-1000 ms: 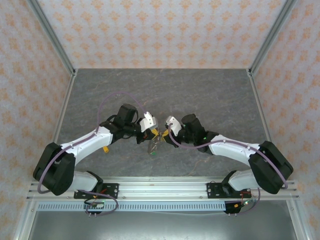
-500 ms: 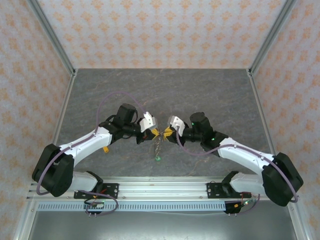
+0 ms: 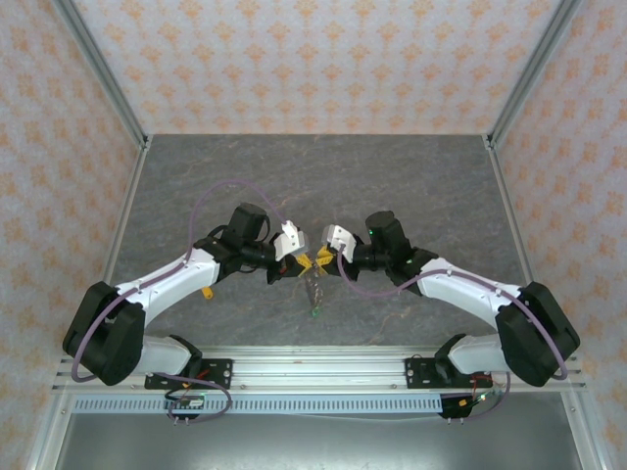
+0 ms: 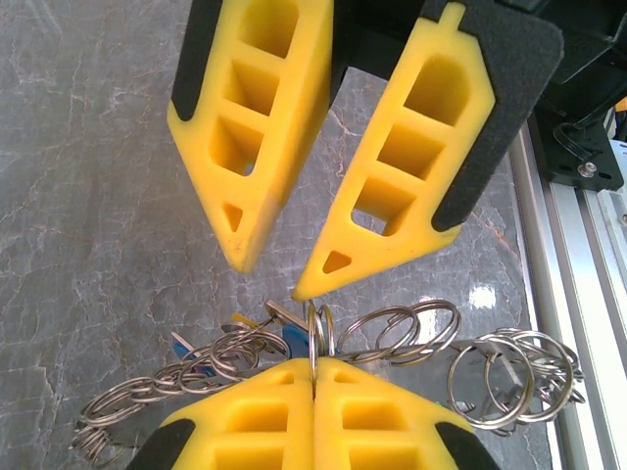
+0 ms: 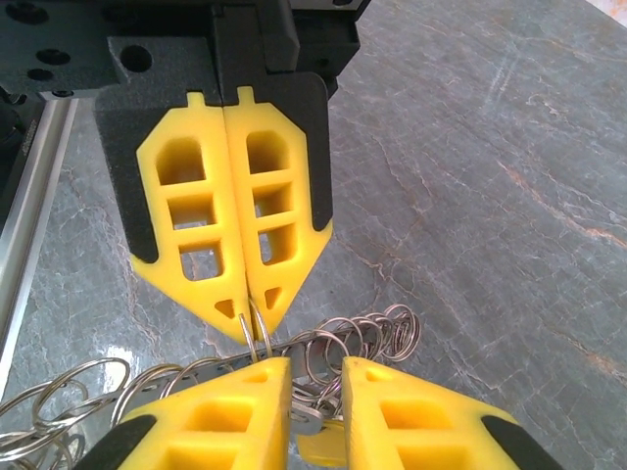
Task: Put the keys on the keyring
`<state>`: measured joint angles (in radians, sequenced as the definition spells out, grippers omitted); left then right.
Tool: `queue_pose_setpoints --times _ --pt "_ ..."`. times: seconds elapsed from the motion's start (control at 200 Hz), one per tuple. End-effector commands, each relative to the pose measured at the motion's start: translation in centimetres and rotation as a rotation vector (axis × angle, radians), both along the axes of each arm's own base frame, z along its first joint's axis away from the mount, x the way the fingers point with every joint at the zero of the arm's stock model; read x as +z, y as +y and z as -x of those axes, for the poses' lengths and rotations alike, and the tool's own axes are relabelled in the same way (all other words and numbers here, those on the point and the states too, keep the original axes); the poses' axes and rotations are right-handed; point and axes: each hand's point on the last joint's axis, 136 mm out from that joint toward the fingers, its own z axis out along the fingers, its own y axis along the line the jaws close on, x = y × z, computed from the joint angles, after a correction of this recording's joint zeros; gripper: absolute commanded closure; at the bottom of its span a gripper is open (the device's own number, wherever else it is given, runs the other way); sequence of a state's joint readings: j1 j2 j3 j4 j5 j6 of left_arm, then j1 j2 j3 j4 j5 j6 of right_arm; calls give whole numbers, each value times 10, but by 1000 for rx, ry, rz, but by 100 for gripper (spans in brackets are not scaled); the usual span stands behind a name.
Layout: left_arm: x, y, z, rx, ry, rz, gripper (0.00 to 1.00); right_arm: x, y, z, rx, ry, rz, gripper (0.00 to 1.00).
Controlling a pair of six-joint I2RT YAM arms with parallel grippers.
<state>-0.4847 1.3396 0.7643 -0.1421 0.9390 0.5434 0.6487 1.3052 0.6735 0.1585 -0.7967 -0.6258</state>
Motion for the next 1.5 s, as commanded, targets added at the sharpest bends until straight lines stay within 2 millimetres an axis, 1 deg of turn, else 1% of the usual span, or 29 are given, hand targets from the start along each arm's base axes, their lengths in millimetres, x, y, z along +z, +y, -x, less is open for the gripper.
queue_pose_setpoints --times 0.0,0.1,0.185,0.505,0.611,0.716,0.796,0.871,0.941,1.021,1.111,1.326,1.491 --pt "20 -6 0 -37 -44 42 100 12 5 2 60 -23 -26 79" --pt "18 -7 0 -40 -36 40 100 14 6 6 83 -15 -39 79" --pt "19 -8 0 -45 -31 41 100 12 7 7 93 -9 -40 79" --pt "19 -7 1 -52 -22 35 100 11 10 3 94 -13 -41 79" --pt "18 -6 2 -48 -23 30 100 9 6 1 74 -22 -20 79" --pt "18 -5 2 -42 -29 20 100 13 -1 -4 20 -60 -4 79" --pt "17 -4 1 -39 -31 17 100 15 -6 0 22 -76 14 79" --pt "18 -5 0 -39 -33 17 100 15 -8 13 80 -74 25 79" --pt "17 -5 0 -40 -34 17 100 15 -7 19 104 -56 9 79" --pt "18 -6 0 -44 -37 20 100 14 -4 21 122 -28 -2 79" --pt "18 -6 0 -45 -34 21 100 12 0 19 129 -15 -9 79" --pt "18 -5 0 -44 -33 19 100 20 11 11 132 -16 -55 79" --pt "18 -5 0 -45 -31 19 100 19 15 8 136 -1 -67 79"
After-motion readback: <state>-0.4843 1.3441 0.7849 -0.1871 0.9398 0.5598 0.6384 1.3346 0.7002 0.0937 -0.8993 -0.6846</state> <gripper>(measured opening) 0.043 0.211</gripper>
